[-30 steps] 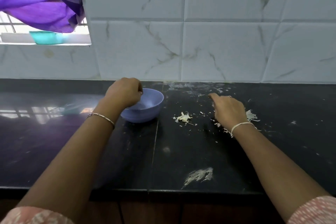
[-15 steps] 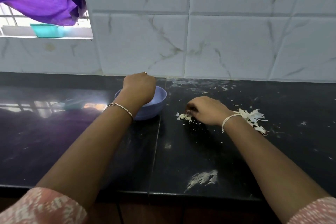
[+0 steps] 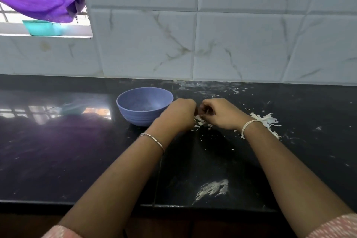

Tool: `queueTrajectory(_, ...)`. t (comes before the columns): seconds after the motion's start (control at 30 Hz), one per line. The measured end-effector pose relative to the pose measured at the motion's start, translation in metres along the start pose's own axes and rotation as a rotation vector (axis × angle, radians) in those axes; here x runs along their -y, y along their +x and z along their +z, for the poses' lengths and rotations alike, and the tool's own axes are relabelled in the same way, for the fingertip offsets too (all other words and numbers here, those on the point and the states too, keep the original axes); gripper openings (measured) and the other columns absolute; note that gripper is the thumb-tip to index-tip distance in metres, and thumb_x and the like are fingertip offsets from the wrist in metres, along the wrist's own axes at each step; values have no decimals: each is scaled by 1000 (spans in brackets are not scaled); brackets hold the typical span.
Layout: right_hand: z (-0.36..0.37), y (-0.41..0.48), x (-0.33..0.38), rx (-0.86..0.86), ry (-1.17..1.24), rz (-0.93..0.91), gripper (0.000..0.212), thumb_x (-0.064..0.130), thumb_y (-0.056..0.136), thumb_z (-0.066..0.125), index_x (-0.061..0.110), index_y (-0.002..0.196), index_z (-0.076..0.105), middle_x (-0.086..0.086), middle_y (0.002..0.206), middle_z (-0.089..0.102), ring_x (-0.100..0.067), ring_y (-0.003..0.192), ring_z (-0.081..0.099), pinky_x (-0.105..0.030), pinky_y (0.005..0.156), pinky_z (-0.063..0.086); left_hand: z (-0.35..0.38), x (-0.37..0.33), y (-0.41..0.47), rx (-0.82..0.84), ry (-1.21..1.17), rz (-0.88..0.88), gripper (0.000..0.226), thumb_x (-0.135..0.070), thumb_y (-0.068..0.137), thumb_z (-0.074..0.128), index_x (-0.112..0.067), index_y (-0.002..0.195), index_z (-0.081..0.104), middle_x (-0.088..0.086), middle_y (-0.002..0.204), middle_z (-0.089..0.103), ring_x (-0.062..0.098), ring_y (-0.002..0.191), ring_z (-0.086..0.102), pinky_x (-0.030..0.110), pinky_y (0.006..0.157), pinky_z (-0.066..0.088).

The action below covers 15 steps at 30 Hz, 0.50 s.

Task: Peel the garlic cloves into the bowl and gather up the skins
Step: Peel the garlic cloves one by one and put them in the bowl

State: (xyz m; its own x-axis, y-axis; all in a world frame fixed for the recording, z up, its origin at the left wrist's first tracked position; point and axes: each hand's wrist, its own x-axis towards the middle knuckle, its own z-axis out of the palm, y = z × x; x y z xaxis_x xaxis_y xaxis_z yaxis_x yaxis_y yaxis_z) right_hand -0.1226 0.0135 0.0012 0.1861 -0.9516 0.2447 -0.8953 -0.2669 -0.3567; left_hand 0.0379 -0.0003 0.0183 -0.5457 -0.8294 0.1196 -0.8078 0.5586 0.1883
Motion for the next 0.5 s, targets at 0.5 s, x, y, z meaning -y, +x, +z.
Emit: queueTrajectory(0.5,-4,-3,-5,-119,389,117,15,1,80,66,15,85,69,-11,80,74,-30,84,71,-37,80,54,26,5,7,-185,-692,-100,30,-26,99,56,-13,73,49,9,74,66,28,63,71,33,55,60)
